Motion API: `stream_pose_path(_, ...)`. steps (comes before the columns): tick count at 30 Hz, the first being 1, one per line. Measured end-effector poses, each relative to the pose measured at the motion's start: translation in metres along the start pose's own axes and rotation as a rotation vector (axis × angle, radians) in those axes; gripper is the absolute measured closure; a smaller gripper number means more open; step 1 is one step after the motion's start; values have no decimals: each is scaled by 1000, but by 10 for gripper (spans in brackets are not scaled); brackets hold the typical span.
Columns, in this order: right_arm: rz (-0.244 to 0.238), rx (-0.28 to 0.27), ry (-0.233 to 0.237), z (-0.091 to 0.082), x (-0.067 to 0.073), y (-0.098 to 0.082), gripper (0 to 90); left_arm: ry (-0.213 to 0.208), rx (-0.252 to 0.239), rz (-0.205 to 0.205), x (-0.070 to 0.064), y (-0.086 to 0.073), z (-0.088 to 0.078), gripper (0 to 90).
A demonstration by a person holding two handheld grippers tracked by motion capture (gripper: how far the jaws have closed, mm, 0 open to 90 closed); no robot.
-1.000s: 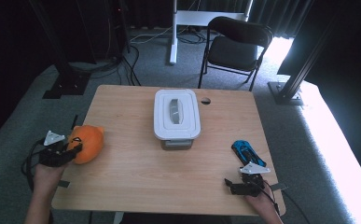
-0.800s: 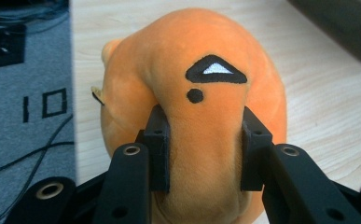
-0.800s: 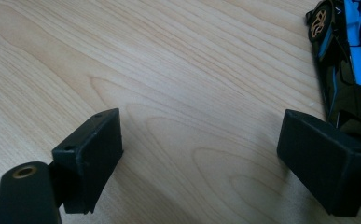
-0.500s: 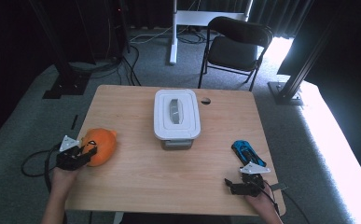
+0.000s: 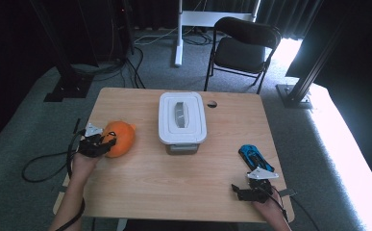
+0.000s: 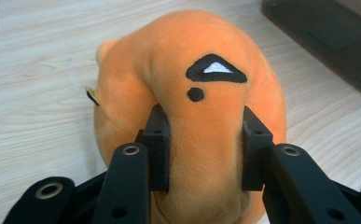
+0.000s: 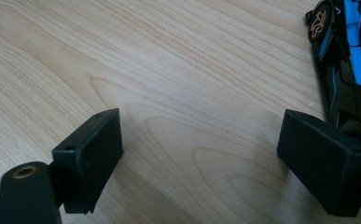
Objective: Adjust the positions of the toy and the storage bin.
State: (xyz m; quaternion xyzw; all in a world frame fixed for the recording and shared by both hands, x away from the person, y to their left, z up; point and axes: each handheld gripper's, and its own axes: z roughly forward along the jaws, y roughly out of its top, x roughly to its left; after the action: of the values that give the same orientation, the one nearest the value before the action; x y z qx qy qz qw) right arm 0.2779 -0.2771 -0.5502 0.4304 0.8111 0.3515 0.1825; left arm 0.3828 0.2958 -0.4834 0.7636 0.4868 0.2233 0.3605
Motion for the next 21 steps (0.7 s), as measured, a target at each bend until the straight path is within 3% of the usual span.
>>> stream_pose_path(4, -2, 0, 1, 0, 0, 0, 130, -21, 14, -1, 4, 1, -5, 543)
stream_pose_path(5, -6, 2, 3, 0, 0, 0, 125, -24, 19, -2, 5, 1, -7, 448)
stream_pose_path(6, -6, 2, 3, 0, 0, 0, 125, -34, 25, -10, 6, 0, -9, 448)
stream_pose_path(11, -4, 3, 1, 1, 0, 1, 124, -50, 18, -76, 14, -4, -20, 184)
stream_pose_path(14, -4, 3, 1, 1, 0, 1, 123, -40, 33, -77, 14, -6, -25, 89)
stream_pose_path(17, -4, 3, 2, 1, 0, 1, 123, -42, 17, -81, 17, -9, -31, 68)
stream_pose_path(18, -4, 4, 1, 1, 0, 1, 123, -46, 16, -88, 18, -10, -33, 0)
stream_pose_path(21, -3, 4, 1, 1, 1, 1, 119, -35, -5, -78, 17, -10, -41, 2)
